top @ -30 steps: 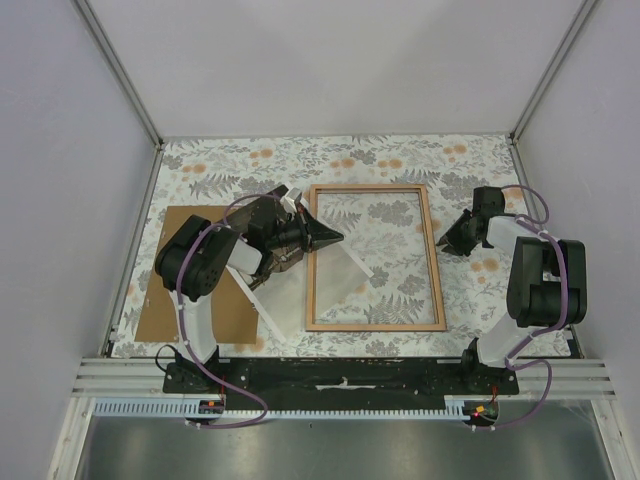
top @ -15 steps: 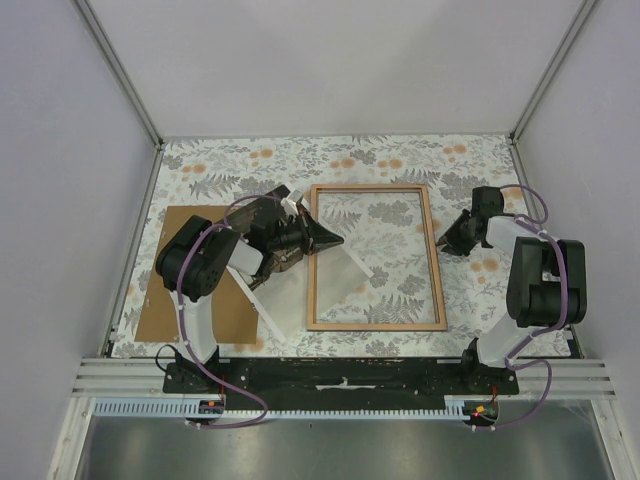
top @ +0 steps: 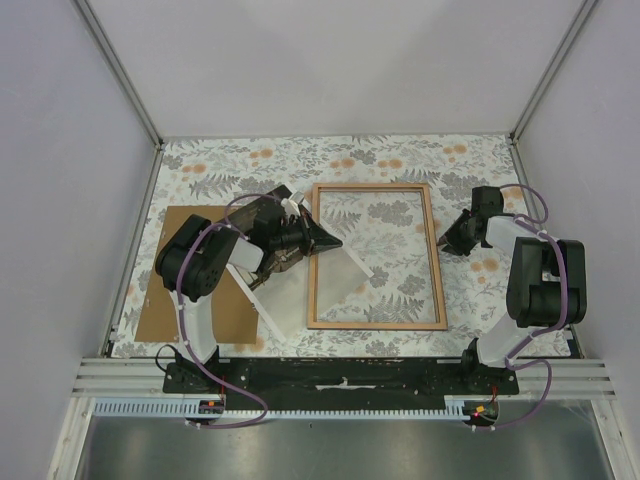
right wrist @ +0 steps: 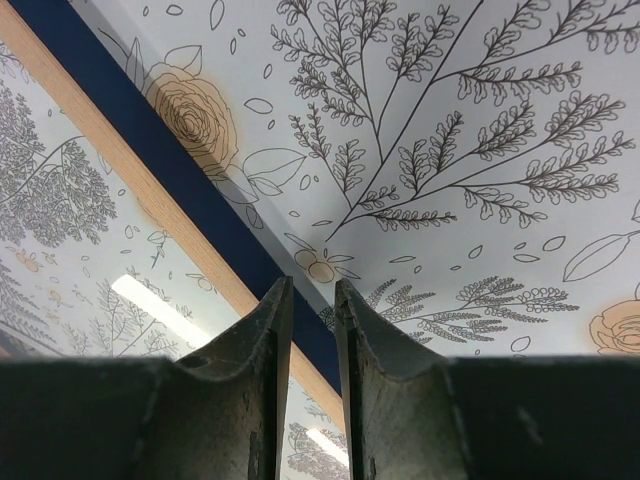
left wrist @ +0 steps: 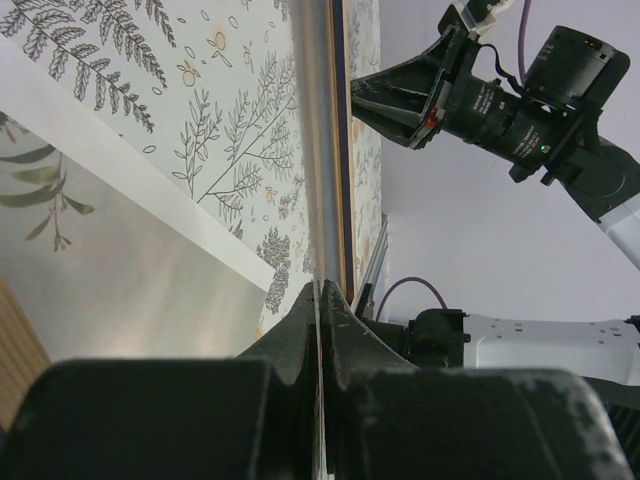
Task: Put the photo into the frame
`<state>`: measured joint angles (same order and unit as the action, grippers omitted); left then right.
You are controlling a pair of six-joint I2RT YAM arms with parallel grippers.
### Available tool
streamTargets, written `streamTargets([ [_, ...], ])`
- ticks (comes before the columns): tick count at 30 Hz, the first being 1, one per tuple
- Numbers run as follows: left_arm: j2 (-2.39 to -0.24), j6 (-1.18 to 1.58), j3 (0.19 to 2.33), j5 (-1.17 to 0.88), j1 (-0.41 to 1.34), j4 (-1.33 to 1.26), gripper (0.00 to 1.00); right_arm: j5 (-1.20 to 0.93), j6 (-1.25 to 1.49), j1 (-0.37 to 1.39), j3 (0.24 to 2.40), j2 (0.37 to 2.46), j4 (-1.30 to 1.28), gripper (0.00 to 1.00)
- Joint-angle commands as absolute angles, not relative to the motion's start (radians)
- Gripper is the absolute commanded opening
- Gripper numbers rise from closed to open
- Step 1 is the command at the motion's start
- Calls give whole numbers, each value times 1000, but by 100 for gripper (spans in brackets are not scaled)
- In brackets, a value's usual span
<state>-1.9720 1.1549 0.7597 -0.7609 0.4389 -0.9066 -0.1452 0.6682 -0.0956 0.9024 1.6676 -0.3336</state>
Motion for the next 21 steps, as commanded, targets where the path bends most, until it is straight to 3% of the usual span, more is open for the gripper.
streamTargets([
  [1,-1968,1063,804,-758,449,-867,2,-126,644,-80,913,1686,-359,31],
  [21,-1983,976,864,-732,463,-675,2,-121,638,-69,919,1689,-365,31],
])
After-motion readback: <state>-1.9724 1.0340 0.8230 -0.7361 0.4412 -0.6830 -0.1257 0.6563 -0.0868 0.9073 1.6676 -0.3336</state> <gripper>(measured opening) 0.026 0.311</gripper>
